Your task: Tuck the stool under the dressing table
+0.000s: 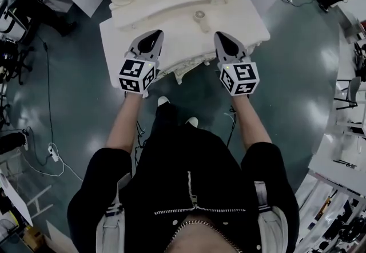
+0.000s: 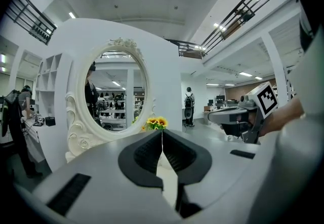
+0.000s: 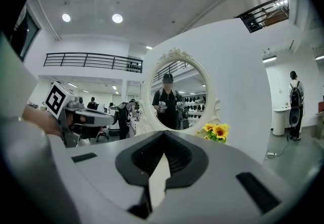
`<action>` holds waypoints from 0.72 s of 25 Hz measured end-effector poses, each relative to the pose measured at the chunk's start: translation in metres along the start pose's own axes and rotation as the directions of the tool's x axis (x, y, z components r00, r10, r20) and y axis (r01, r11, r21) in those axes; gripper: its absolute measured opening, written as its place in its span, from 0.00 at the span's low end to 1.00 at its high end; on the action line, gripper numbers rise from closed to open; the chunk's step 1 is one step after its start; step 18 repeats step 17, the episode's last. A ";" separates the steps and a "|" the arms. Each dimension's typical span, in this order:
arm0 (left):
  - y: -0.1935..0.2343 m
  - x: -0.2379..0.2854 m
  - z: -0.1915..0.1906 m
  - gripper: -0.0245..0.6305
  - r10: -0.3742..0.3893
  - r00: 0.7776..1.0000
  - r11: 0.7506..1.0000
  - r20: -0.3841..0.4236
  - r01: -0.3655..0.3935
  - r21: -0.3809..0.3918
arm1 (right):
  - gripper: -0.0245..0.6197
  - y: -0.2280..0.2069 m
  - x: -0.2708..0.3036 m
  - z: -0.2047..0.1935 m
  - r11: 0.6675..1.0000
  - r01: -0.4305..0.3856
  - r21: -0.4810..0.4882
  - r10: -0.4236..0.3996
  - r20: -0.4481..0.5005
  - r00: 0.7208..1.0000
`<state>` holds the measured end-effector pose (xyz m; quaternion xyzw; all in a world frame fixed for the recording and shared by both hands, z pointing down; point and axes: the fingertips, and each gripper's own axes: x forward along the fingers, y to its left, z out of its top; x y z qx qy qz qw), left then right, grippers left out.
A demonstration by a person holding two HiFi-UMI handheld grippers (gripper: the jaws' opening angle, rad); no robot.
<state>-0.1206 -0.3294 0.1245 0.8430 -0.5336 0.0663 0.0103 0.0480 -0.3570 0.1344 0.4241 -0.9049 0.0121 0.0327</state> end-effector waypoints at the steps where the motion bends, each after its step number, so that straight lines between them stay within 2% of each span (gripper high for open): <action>1: -0.001 0.000 -0.001 0.07 0.002 1.000 1.000 -0.003 -0.002 -0.001 | 0.04 0.000 -0.002 0.000 1.000 -0.001 -0.001 0.001 0.000 1.000; 18: -0.008 -0.009 -0.012 0.07 0.032 0.999 0.999 -0.010 -0.032 -0.015 | 0.04 0.001 -0.012 -0.006 1.000 -0.015 0.005 0.015 0.000 1.000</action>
